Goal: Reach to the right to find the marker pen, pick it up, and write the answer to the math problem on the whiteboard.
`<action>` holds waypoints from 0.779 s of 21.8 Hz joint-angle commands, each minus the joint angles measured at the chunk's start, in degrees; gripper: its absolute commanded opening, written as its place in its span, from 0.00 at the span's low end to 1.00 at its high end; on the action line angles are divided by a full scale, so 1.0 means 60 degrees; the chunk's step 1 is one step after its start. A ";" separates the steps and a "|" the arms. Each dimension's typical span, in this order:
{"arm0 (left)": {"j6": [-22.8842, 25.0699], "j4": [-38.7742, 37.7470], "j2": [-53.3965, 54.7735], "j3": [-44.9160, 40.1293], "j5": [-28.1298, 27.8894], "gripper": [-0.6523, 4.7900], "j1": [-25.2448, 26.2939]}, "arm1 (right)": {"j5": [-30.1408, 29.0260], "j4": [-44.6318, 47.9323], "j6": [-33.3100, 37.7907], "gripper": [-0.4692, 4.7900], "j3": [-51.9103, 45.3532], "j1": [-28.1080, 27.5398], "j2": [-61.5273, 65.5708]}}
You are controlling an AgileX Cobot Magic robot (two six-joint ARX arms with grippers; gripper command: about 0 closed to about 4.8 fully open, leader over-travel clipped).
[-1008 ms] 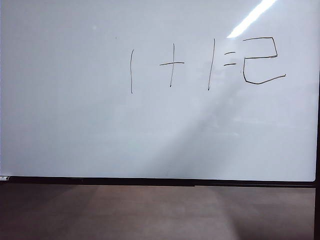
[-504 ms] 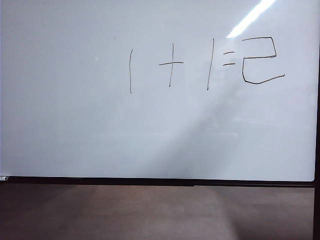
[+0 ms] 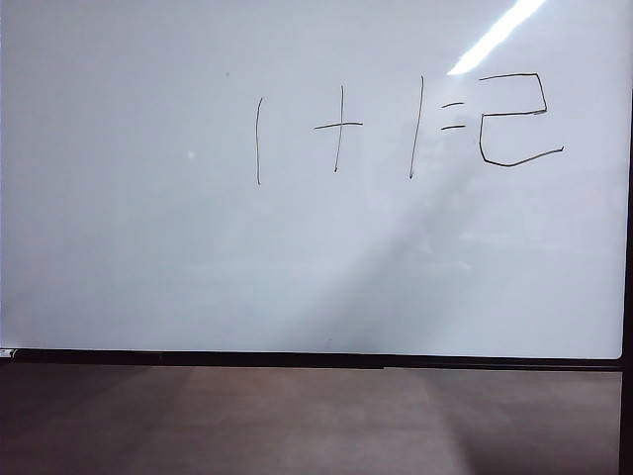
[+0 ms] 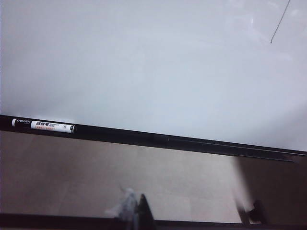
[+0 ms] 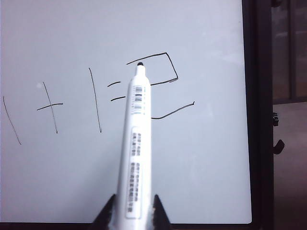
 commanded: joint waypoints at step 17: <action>0.2087 0.1548 0.0000 -0.0233 -0.0484 0.11 -0.0084 | -0.0018 0.0095 0.0036 0.08 0.0029 0.0015 -0.0004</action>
